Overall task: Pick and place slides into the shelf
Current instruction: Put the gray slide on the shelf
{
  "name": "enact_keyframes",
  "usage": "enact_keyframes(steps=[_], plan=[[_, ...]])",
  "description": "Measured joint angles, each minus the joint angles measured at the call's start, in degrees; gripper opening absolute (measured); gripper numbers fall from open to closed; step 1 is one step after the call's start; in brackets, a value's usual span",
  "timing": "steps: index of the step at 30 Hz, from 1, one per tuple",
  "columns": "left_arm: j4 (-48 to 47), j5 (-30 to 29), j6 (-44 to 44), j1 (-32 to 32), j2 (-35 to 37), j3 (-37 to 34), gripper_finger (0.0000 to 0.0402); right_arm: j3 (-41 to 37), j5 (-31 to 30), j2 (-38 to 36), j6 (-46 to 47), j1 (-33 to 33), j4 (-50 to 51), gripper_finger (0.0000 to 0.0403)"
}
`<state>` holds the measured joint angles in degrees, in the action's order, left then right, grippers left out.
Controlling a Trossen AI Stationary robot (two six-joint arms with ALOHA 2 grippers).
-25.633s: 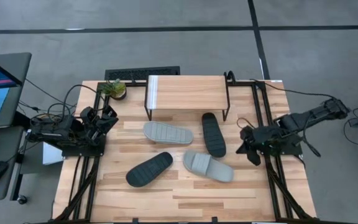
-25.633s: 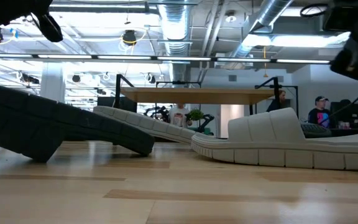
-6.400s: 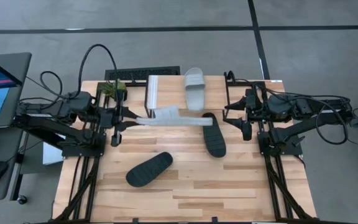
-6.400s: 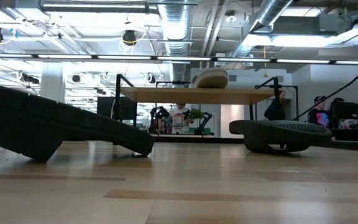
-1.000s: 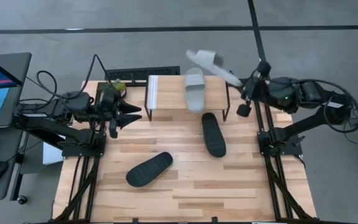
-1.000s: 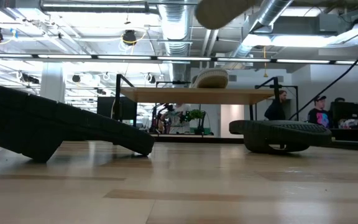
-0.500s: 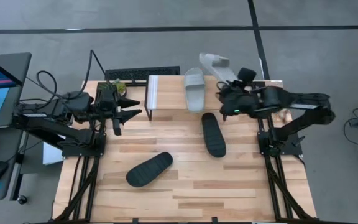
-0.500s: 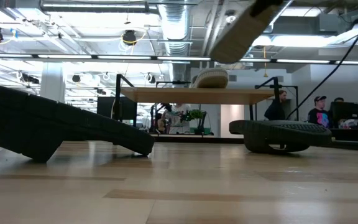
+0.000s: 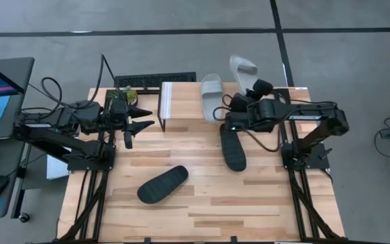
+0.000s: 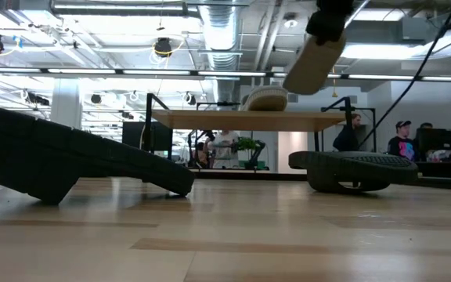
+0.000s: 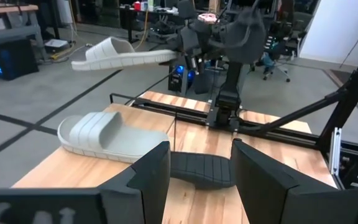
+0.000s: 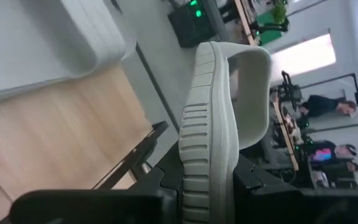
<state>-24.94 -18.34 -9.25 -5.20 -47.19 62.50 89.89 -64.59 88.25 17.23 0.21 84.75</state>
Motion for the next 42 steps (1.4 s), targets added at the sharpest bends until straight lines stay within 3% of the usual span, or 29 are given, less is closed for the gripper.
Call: enact_keyframes(steps=[8,21,34,42], plan=[[0.0,0.0,0.5,0.0,0.0,0.0,0.0158,0.0,0.8,1.9,6.3,1.4,5.1,0.0050],[-0.1,-0.1,2.9,0.0,0.0,0.0,0.0158,0.0,3.0,1.8,-0.7,7.3,4.9,0.0050],[-0.1,-0.1,2.9,0.0,0.0,0.0,0.0158,0.0,3.2,9.2,2.0,3.7,5.0,0.0050],[-0.1,-0.1,2.9,0.0,0.0,0.0,0.0158,0.0,4.1,9.6,3.8,3.0,4.8,0.0050]])
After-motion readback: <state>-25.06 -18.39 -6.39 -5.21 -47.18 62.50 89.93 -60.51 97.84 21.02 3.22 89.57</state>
